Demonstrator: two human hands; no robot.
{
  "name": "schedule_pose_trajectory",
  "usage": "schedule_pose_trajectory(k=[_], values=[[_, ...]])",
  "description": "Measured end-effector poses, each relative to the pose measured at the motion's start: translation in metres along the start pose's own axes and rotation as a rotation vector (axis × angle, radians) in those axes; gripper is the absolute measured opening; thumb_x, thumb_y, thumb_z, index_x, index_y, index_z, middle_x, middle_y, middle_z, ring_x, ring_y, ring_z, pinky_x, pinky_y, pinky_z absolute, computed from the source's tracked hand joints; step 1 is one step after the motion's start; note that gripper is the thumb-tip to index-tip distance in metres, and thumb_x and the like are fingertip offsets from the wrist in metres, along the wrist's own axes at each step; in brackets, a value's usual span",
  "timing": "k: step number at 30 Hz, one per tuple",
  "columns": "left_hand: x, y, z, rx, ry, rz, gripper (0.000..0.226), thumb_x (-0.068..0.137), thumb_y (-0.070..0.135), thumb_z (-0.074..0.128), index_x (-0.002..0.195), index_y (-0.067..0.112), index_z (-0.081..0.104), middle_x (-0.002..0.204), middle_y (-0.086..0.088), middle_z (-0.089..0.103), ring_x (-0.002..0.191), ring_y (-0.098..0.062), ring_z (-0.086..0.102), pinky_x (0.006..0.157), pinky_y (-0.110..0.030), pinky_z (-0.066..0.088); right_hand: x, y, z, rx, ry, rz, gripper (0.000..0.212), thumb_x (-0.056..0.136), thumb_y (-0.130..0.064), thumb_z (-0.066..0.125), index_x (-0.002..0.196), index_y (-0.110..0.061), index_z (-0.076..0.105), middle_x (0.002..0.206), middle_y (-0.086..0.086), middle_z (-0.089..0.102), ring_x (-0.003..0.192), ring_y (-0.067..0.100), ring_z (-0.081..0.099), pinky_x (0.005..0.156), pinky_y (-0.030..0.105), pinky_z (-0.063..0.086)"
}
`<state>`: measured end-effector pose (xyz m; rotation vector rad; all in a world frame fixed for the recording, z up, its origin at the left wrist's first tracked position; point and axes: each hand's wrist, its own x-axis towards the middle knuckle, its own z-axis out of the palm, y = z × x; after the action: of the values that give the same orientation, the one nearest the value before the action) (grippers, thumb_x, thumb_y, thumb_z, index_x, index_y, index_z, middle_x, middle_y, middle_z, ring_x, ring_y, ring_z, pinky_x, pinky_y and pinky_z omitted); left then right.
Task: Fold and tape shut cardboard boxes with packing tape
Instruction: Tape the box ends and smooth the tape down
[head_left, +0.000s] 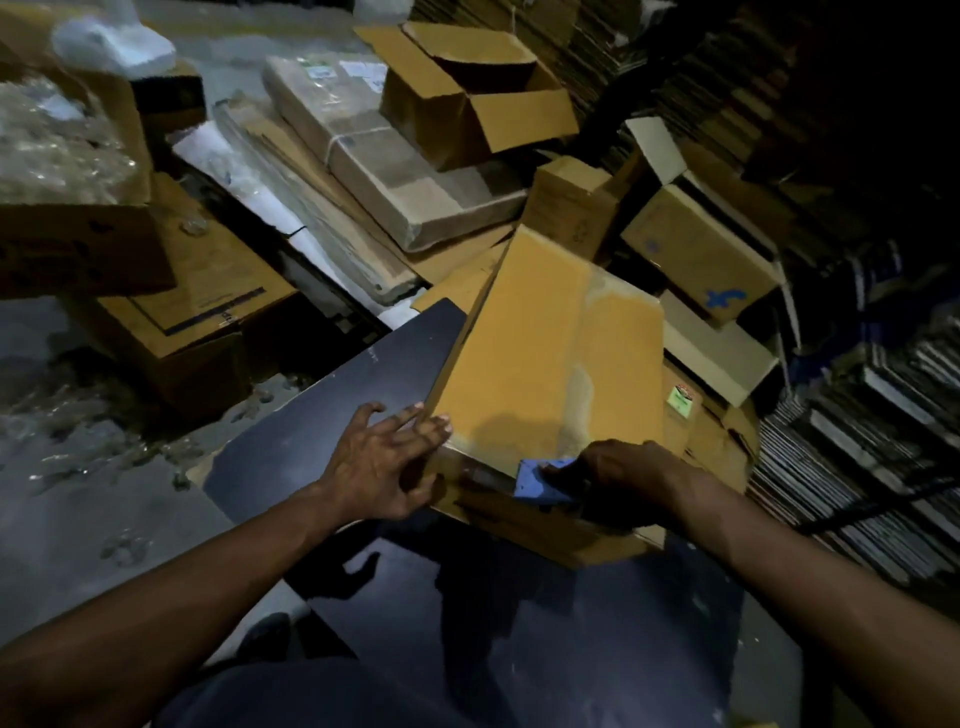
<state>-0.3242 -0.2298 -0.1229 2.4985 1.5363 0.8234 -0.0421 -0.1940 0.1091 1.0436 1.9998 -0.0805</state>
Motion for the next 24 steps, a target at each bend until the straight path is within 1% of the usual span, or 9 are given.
schedule_pose_trajectory(k=[2,5,9,11,13,15,19,21,24], values=[[0.003,0.005,-0.004,0.057,-0.033,-0.046,0.069,0.089,0.060,0.068,0.149,0.026,0.068,0.157,0.007,0.062,0.153,-0.027,0.051,0.116,-0.061,0.037,-0.006,-0.006,0.005,0.048,0.057,0.053,0.042,0.108,-0.042,0.056,0.148,-0.051,0.045,0.115,-0.007,0.064,0.099,0.019,0.065,0.095,0.049,0.053],[0.012,0.025,-0.006,0.114,-0.054,0.001,0.077,0.089,0.067,0.067,0.149,0.018,0.066,0.157,-0.001,0.062,0.159,-0.030,0.042,0.123,-0.062,0.033,-0.003,-0.005,0.007,0.081,0.127,0.031,0.009,0.108,-0.043,0.059,0.116,-0.041,0.062,0.113,-0.004,0.067,0.110,0.023,0.066,0.102,0.053,0.044],[0.024,0.054,0.024,0.131,-0.076,0.210,0.076,0.101,0.052,0.060,0.163,0.010,0.050,0.168,-0.012,0.049,0.157,-0.029,0.045,0.130,-0.050,0.034,0.025,0.011,0.015,0.189,0.160,0.089,0.038,0.105,-0.055,0.057,0.120,-0.024,0.074,0.103,-0.002,0.072,0.086,0.019,0.069,0.075,0.034,0.049],[0.029,0.048,0.039,0.191,-0.066,0.276,0.059,0.104,0.034,0.053,0.158,0.008,0.057,0.161,-0.013,0.058,0.149,-0.029,0.056,0.128,-0.046,0.039,0.040,0.024,0.031,0.213,0.174,0.073,0.050,0.099,-0.071,0.051,0.124,-0.033,0.073,0.098,-0.009,0.070,0.071,0.006,0.060,0.062,0.027,0.043],[0.034,0.032,0.046,0.194,-0.027,0.332,0.050,0.105,0.017,0.045,0.150,0.009,0.065,0.154,-0.011,0.065,0.141,-0.028,0.063,0.123,-0.044,0.047,0.045,0.032,0.042,0.262,0.202,0.020,0.063,0.086,-0.084,0.043,0.124,-0.042,0.070,0.094,-0.015,0.066,0.071,0.001,0.059,0.060,0.024,0.042],[0.038,0.012,0.042,0.200,-0.005,0.369,0.049,0.104,0.012,0.045,0.148,0.011,0.068,0.153,-0.008,0.066,0.139,-0.026,0.065,0.121,-0.046,0.049,0.049,0.025,0.039,0.245,0.200,0.005,0.060,0.083,-0.079,0.049,0.123,-0.040,0.070,0.093,-0.013,0.066,0.073,0.007,0.066,0.060,0.030,0.051],[0.040,-0.020,0.029,0.190,0.045,0.399,0.050,0.104,0.011,0.054,0.153,0.014,0.063,0.157,-0.005,0.062,0.144,-0.024,0.061,0.122,-0.044,0.048,0.055,-0.010,0.025,0.219,0.231,-0.013,0.024,0.103,-0.048,0.066,0.109,-0.025,0.067,0.094,-0.004,0.067,0.080,0.019,0.067,0.073,0.046,0.063],[0.040,-0.025,0.030,0.180,0.061,0.411,0.051,0.105,0.009,0.054,0.154,0.013,0.062,0.158,-0.005,0.061,0.145,-0.025,0.060,0.121,-0.045,0.049,0.045,-0.010,0.026,0.211,0.220,0.018,0.024,0.105,-0.046,0.064,0.105,-0.022,0.067,0.092,-0.003,0.067,0.080,0.019,0.068,0.075,0.049,0.064],[0.039,-0.028,0.035,0.179,0.063,0.425,0.055,0.105,0.005,0.053,0.159,0.013,0.056,0.163,-0.005,0.057,0.148,-0.025,0.057,0.120,-0.047,0.050,0.021,0.009,0.046,0.192,0.168,0.115,0.037,0.105,-0.054,0.059,0.095,-0.020,0.068,0.090,-0.002,0.072,0.071,0.018,0.067,0.071,0.040,0.061]])
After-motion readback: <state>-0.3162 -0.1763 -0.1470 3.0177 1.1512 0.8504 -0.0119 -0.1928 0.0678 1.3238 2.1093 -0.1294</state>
